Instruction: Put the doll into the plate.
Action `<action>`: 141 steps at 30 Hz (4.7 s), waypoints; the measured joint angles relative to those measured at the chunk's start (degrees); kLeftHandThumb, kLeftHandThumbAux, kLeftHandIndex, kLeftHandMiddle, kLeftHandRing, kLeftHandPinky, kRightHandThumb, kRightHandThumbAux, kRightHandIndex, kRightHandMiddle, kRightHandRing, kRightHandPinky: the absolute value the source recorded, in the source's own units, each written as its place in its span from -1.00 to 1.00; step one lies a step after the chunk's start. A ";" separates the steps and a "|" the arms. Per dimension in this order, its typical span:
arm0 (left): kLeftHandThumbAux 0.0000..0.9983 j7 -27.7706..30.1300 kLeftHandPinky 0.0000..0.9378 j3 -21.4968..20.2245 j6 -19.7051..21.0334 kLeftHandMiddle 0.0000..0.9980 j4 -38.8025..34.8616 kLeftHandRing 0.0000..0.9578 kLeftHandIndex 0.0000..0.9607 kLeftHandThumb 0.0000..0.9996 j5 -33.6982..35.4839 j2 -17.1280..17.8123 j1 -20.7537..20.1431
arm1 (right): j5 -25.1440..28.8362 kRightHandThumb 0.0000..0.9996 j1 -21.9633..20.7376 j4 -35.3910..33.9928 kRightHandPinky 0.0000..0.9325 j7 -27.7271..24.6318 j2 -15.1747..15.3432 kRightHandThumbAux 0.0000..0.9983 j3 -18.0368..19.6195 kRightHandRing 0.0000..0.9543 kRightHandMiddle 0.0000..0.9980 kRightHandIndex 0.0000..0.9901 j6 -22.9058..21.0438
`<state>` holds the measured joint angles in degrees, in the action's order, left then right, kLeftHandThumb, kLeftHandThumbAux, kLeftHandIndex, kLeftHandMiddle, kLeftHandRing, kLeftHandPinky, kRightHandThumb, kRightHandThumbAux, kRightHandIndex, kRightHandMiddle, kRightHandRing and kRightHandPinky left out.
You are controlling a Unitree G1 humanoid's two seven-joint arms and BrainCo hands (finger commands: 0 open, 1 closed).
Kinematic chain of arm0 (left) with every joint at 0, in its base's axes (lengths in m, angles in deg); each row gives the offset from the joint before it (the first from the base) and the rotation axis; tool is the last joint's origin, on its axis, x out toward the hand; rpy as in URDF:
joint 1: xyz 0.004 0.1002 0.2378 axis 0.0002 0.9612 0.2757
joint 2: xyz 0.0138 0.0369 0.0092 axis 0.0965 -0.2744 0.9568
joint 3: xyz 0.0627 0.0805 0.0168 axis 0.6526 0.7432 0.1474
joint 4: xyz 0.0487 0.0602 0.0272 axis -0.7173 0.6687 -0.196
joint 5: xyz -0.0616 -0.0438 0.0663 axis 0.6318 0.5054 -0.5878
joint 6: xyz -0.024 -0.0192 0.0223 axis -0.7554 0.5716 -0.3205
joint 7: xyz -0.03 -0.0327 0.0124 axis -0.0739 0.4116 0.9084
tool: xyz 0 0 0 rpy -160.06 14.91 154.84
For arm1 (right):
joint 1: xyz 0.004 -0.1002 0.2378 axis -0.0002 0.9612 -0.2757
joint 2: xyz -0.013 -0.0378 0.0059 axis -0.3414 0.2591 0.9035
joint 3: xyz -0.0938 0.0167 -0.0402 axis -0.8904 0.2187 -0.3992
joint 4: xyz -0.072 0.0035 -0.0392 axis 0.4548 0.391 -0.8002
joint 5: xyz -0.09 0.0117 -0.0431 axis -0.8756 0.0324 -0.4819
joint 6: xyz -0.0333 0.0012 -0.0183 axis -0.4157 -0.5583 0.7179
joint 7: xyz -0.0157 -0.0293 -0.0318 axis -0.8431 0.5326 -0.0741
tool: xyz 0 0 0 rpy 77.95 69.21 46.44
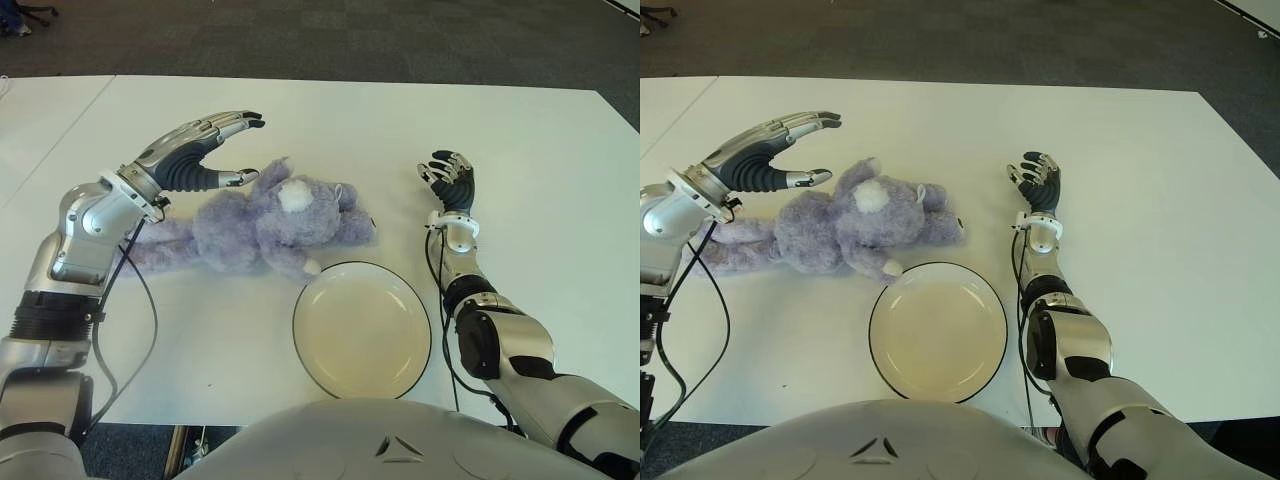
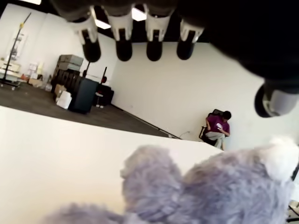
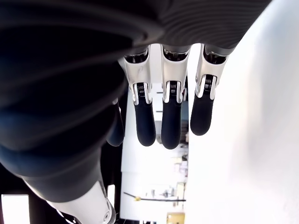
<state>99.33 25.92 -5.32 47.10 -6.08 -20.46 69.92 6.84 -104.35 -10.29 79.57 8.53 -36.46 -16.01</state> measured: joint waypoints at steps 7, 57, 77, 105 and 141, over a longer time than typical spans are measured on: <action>-0.30 -0.62 -1.00 -1.57 2.37 -1.00 -6.61 -1.00 -1.00 -0.52 -0.38 -1.05 4.11 | 0.01 -0.37 0.00 0.00 -0.35 0.00 0.01 0.74 0.01 -0.35 -0.39 -0.34 0.00; -0.18 -8.11 -1.00 7.83 5.14 -1.00 -6.96 -1.00 -1.00 -0.87 -15.97 -4.42 14.30 | -0.10 0.39 0.14 -0.01 -0.38 1.35 0.72 0.47 -1.09 -0.33 -0.36 -0.16 0.00; -0.16 -36.98 -1.00 16.28 7.69 -1.00 8.90 -1.00 -1.00 -0.87 -34.70 -8.08 6.50 | -0.10 0.40 0.22 0.03 -0.37 1.38 0.86 0.46 -1.33 -0.36 -0.36 -0.16 0.04; -0.12 -48.44 -0.39 18.14 16.56 -1.00 12.20 -0.71 -0.84 -0.67 -43.63 -8.23 6.63 | 0.02 0.40 0.20 0.03 -0.35 0.72 0.85 0.46 -1.19 -0.32 -0.33 -0.16 0.07; 0.39 -44.77 0.57 22.00 20.51 0.58 36.08 0.63 -0.08 0.46 -38.00 -18.29 -15.22 | 0.29 0.40 0.23 0.07 -0.33 -0.84 0.51 0.46 0.09 -0.31 -0.33 -0.16 0.45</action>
<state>54.56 47.91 15.19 83.19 -44.08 -38.75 54.70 7.13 -104.12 -10.22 78.74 9.04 -36.37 -15.57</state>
